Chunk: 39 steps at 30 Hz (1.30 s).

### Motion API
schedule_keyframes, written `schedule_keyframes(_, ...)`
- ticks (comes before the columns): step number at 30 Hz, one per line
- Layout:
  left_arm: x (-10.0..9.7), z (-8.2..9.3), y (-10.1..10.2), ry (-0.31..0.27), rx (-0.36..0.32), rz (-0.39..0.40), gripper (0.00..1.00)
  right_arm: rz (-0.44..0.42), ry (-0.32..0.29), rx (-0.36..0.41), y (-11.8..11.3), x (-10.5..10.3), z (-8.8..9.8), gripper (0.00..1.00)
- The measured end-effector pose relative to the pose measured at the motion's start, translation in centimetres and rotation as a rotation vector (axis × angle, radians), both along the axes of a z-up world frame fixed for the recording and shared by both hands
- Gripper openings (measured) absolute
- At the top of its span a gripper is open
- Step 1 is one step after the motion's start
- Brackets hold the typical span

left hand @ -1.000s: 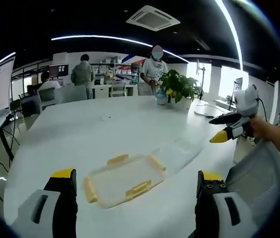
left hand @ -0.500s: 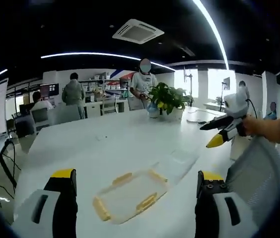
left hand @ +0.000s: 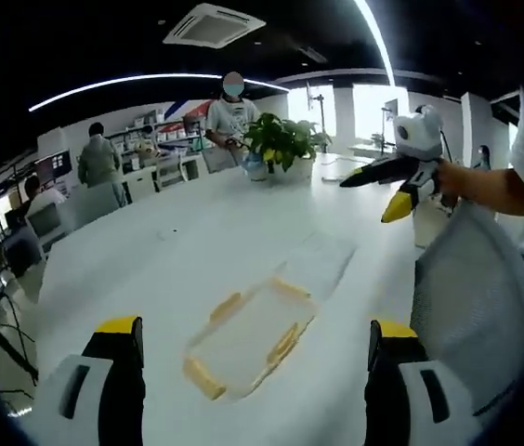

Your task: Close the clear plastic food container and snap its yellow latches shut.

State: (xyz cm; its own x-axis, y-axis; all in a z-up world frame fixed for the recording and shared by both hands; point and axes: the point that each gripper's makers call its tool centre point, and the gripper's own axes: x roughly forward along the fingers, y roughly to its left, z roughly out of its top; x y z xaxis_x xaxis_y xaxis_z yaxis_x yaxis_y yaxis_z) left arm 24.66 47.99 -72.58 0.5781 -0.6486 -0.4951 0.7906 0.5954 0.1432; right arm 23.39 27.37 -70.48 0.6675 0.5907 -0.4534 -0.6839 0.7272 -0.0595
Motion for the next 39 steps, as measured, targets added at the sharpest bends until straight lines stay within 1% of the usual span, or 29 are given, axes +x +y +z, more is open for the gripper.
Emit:
schedule_keyframes(1, 0.1, -0.2, 0.1, 0.003, 0.035, -0.034, 0.99, 0.026, 0.005, -0.014, 0.4, 0.0, -0.1, 0.8)
schedule_keyframes(3, 0.6, -0.4, 0.5, -0.005, 0.08, -0.066, 0.99, 0.075, 0.004, -0.049, 1.2, 0.3, -0.1, 0.79)
schedule_keyframes(4, 0.7, -0.5, 0.7, 0.004, 0.089, -0.068, 0.99, 0.1, 0.009, -0.066, 1.6, 0.4, -0.2, 0.78)
schedule_keyframes(6, 1.2, -0.7, 1.0, 0.017, 0.12, -0.088, 0.99, 0.124, 0.017, -0.08, 2.2, 0.8, -0.4, 0.78)
schedule_keyframes(7, 1.5, -0.9, 1.3, 0.021, 0.139, -0.085, 0.99, 0.13, 0.02, -0.083, 2.3, 0.9, -0.5, 0.77)
schedule_keyframes(8, 1.7, -1.2, 1.7, 0.026, 0.17, -0.094, 0.99, 0.157, 0.03, -0.097, 2.6, 1.0, -0.8, 0.77)
schedule_keyframes(10, 2.1, -1.3, 1.8, 0.033, 0.174, -0.104, 0.99, 0.173, 0.033, -0.119, 2.6, 1.5, -1.2, 0.79)
schedule_keyframes(13, 2.3, -1.6, 2.0, 0.06, 0.184, -0.125, 0.99, 0.198, 0.052, -0.14, 2.6, 2.0, -1.5, 0.78)
schedule_keyframes(18, 2.4, -3.7, 3.2, 0.127, 0.275, -0.176, 0.98, 0.255, 0.055, -0.198, 2.5, 2.9, -1.4, 0.78)
schedule_keyframes(20, 2.8, -3.9, 3.3, 0.123, 0.285, -0.184, 0.98, 0.277, 0.061, -0.21, 2.5, 3.2, -1.4, 0.77)
schedule_keyframes(22, 3.1, -3.9, 3.4, 0.134, 0.29, -0.197, 0.97, 0.302, 0.065, -0.227, 2.7, 3.4, -1.4, 0.77)
schedule_keyframes(24, 2.7, -4.0, 3.2, 0.15, 0.3, -0.23, 0.93, 0.332, 0.069, -0.257, 2.8, 3.5, -1.8, 0.76)
schedule_keyframes(27, 2.7, -4.1, 3.2, 0.146, 0.353, -0.283, 0.92, 0.37, 0.089, -0.278, 3.2, 3.4, -2.3, 0.77)
schedule_keyframes(28, 2.7, -4.1, 3.2, 0.147, 0.361, -0.296, 0.91, 0.379, 0.096, -0.275, 3.4, 3.3, -2.5, 0.79)
schedule_keyframes(30, 2.8, -4.0, 3.1, 0.156, 0.373, -0.325, 0.88, 0.399, 0.105, -0.296, 3.6, 3.4, -3.0, 0.83)
schedule_keyframes(33, 3.0, -4.1, 3.0, 0.175, 0.395, -0.37, 0.85, 0.439, 0.116, -0.347, 3.8, 3.4, -3.8, 0.8)
schedule_keyframes(35, 3.1, -4.5, 3.0, 0.184, 0.418, -0.393, 0.84, 0.46, 0.125, -0.361, 4.0, 3.4, -4.1, 0.79)
schedule_keyframes(37, 3.3, -5.0, 3.2, 0.198, 0.453, -0.418, 0.8, 0.481, 0.136, -0.37, 4.2, 3.6, -4.3, 0.76)
schedule_keyframes(39, 3.4, -5.5, 3.3, 0.197, 0.478, -0.444, 0.73, 0.496, 0.144, -0.391, 4.2, 3.8, -4.7, 0.73)
